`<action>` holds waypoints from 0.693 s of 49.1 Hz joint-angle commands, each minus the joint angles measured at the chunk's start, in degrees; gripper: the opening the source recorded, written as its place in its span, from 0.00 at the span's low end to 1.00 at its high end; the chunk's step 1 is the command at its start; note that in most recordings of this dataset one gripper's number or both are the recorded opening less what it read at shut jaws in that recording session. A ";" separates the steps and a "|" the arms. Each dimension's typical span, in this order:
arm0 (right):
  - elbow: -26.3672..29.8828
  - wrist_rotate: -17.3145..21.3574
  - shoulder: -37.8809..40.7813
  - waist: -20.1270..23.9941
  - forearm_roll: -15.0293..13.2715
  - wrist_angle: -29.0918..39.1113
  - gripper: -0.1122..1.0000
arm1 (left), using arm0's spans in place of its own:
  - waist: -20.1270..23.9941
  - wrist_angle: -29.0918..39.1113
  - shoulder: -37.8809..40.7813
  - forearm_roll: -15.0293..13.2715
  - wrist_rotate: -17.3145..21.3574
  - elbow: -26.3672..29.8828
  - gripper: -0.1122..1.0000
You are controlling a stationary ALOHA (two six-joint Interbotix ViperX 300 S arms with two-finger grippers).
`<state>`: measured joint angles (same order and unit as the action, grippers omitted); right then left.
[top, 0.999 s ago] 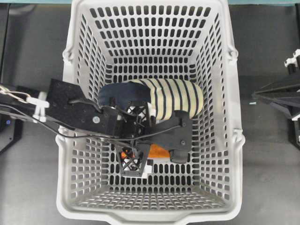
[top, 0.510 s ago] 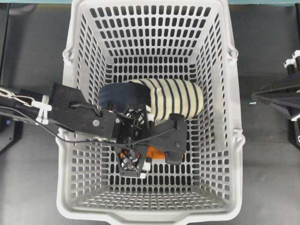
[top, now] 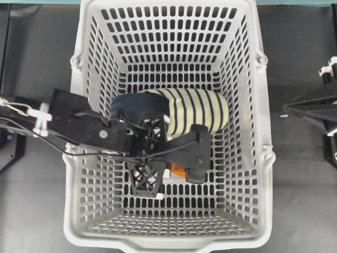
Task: Pick up the orange cloth from the shopping basket with the left arm.
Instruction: 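Lift the orange cloth upward with the left gripper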
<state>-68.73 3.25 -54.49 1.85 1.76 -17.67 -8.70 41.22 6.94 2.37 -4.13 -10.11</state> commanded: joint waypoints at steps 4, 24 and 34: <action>0.35 0.09 0.44 0.09 0.26 -0.44 0.10 | 0.26 5.01 -4.75 0.18 1.14 8.09 0.21; 0.26 0.09 0.35 0.09 0.26 -0.44 0.11 | 0.97 29.09 -7.21 0.18 4.13 33.93 0.21; 0.26 0.09 0.35 0.09 0.35 -0.44 0.10 | 1.23 34.45 -5.54 0.18 3.87 36.39 0.21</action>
<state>-68.82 3.25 -54.49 1.76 1.85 -17.67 -7.56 74.88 1.93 2.37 -0.09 24.70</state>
